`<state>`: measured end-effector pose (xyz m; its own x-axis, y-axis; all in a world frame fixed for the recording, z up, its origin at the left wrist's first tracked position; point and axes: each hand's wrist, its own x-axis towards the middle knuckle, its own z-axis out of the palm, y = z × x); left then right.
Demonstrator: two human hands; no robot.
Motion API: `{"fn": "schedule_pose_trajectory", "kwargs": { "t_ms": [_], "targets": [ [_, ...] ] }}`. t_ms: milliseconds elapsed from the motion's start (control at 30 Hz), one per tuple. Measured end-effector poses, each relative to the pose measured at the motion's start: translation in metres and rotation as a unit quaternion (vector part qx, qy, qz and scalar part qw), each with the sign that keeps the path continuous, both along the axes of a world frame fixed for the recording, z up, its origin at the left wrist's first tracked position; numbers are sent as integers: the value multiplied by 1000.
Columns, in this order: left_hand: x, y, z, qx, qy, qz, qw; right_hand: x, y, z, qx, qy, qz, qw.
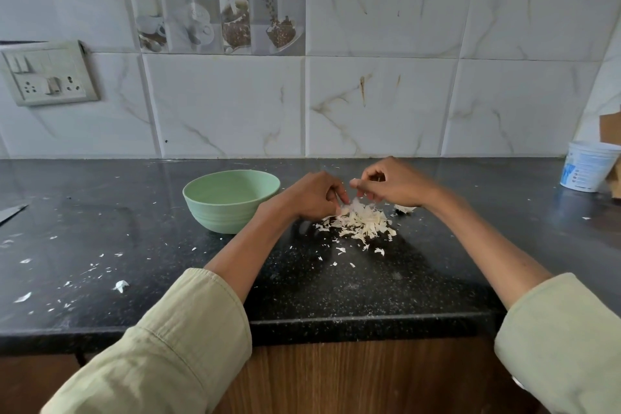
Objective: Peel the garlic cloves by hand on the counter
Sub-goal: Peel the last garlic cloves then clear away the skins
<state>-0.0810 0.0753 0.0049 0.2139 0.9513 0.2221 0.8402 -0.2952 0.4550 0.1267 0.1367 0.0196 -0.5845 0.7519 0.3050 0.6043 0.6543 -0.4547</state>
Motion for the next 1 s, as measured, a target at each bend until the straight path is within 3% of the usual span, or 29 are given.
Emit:
{"fn": "schedule_pose_trajectory", "kwargs": {
  "t_ms": [233, 367, 667, 767, 867, 933, 1000],
  "targets": [
    [3, 2, 2, 83, -100, 16, 991, 0, -2, 5, -21, 48, 26, 998],
    [7, 0, 4, 107, -173, 14, 979, -1, -6, 8, -76, 125, 78, 986],
    [12, -3, 9, 113, -394, -9, 912, 9, 3, 13, -157, 292, 107, 937],
    [12, -4, 10, 107, -395, -17, 912, 9, 3, 14, -176, 301, 104, 931],
    [14, -2, 8, 132, -333, 8, 933, 7, 4, 14, -163, 305, 82, 935],
    [15, 0, 5, 171, -260, 54, 949, 9, 7, 11, -62, 258, 20, 964],
    [14, 3, 2, 183, -202, 89, 958, 12, 12, 7, 70, 133, -37, 988]
  ]
}}
